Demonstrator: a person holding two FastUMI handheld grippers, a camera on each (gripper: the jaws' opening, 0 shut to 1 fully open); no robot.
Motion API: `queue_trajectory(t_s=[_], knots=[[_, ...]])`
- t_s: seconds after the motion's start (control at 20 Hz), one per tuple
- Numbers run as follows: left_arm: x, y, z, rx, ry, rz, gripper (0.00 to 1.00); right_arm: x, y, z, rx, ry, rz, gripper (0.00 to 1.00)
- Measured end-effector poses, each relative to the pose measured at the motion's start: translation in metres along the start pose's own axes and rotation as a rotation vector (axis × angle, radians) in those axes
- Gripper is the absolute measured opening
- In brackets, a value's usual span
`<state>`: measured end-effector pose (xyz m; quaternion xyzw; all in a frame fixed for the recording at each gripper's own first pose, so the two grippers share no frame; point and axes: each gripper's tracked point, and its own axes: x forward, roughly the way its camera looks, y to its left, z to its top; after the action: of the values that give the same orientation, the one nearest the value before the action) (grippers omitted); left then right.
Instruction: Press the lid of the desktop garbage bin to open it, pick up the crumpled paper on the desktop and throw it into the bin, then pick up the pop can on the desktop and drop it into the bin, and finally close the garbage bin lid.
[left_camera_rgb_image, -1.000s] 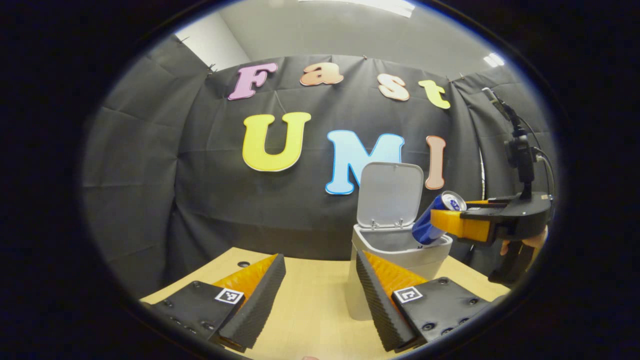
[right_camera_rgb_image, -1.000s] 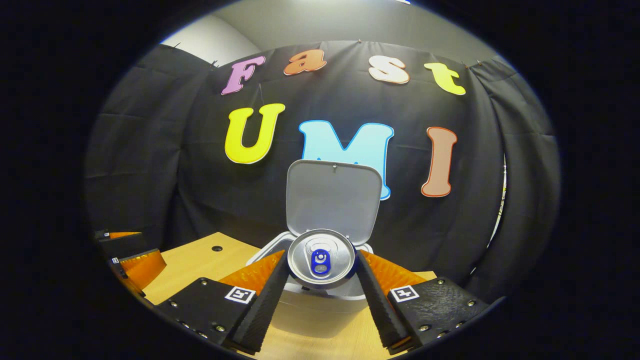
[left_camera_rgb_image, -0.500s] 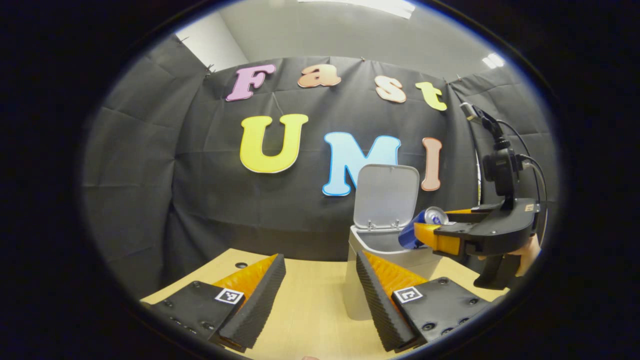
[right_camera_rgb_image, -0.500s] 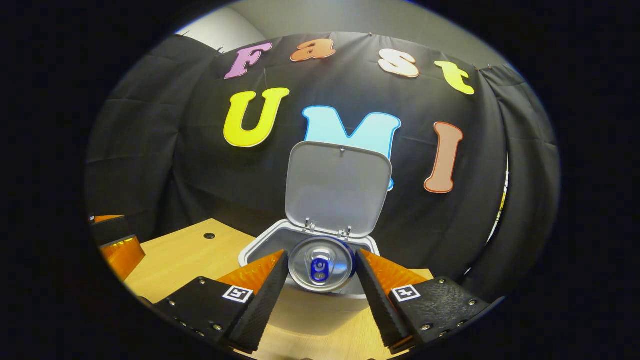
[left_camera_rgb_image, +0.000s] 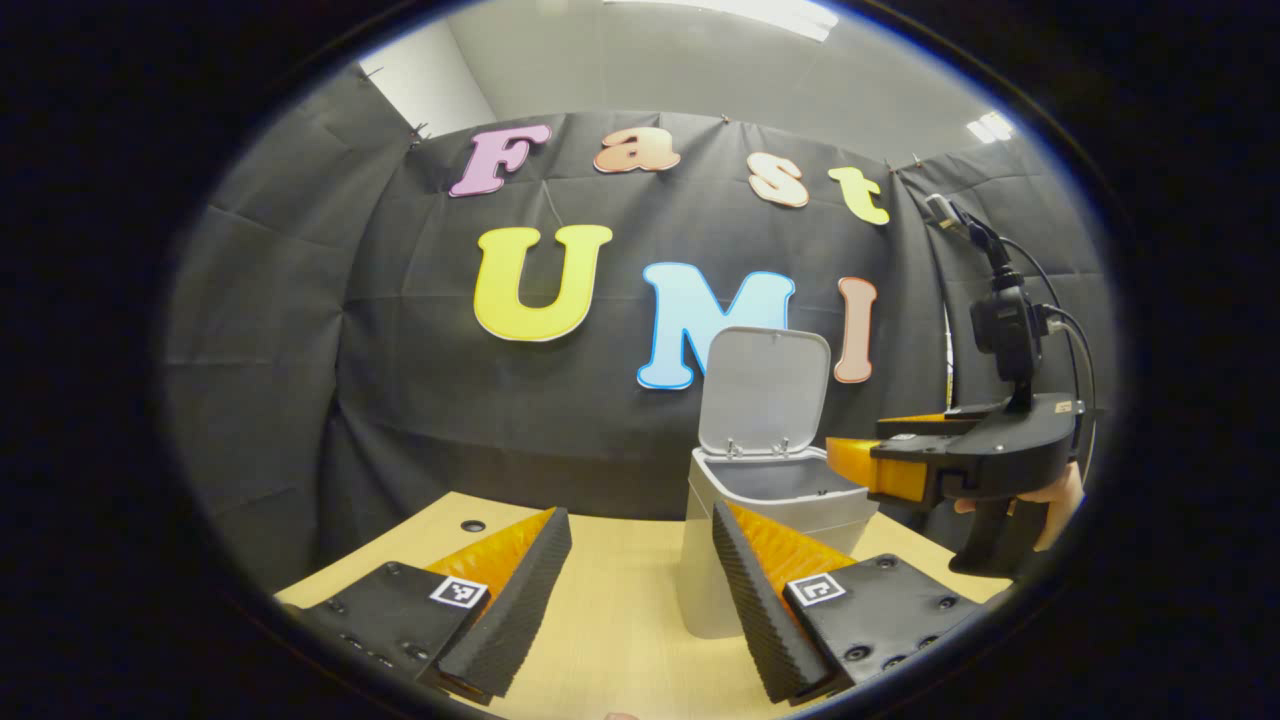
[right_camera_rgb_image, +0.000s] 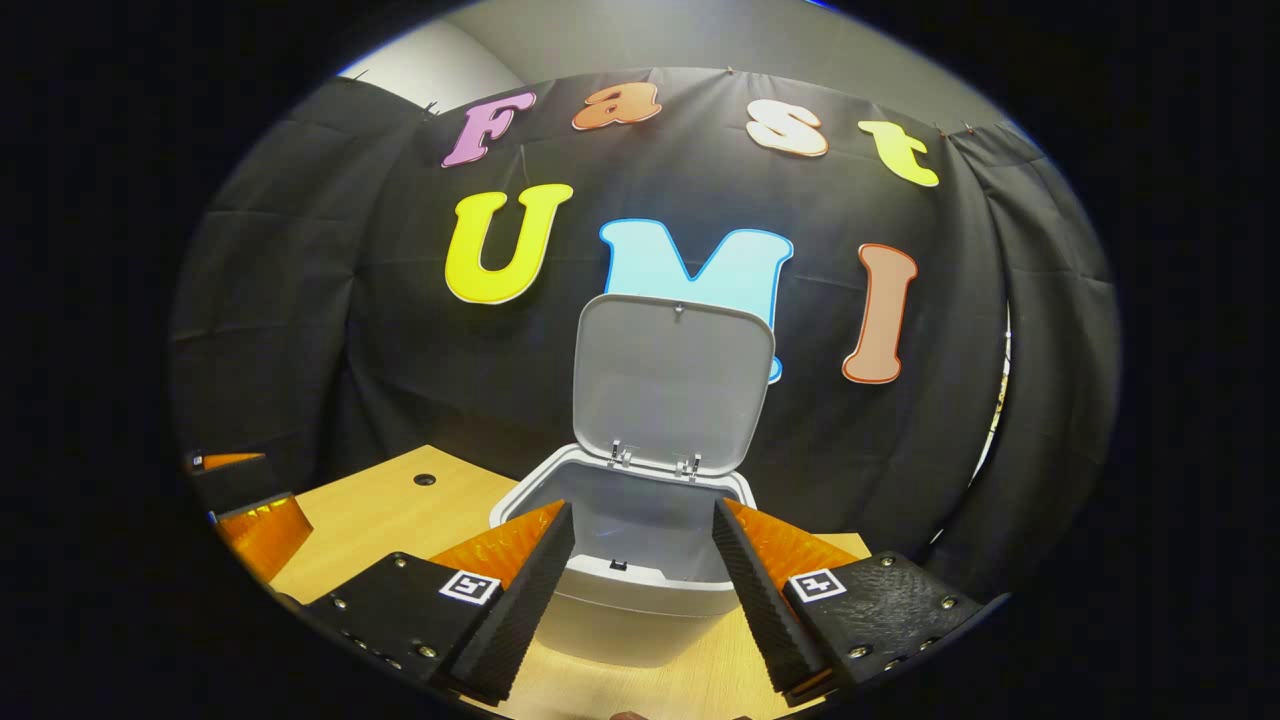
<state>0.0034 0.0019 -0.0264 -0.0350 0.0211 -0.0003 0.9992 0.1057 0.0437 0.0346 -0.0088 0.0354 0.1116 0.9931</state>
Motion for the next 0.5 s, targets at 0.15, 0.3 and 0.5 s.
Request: queue_trajectory(t_s=[0.15,0.3,0.5], knots=[[0.0,0.003,-0.001,0.003,0.008,-0.003,0.92,0.002,-0.004,0.013,0.022,-0.004,0.0,0.89],[-0.001,0.008,-0.004,0.007,0.022,-0.009,0.94,0.006,-0.007,0.031,0.036,-0.02,-0.012,0.89],[-0.002,0.013,-0.007,0.019,0.038,-0.028,0.92,0.012,-0.01,0.05,0.05,-0.036,-0.027,0.87]])
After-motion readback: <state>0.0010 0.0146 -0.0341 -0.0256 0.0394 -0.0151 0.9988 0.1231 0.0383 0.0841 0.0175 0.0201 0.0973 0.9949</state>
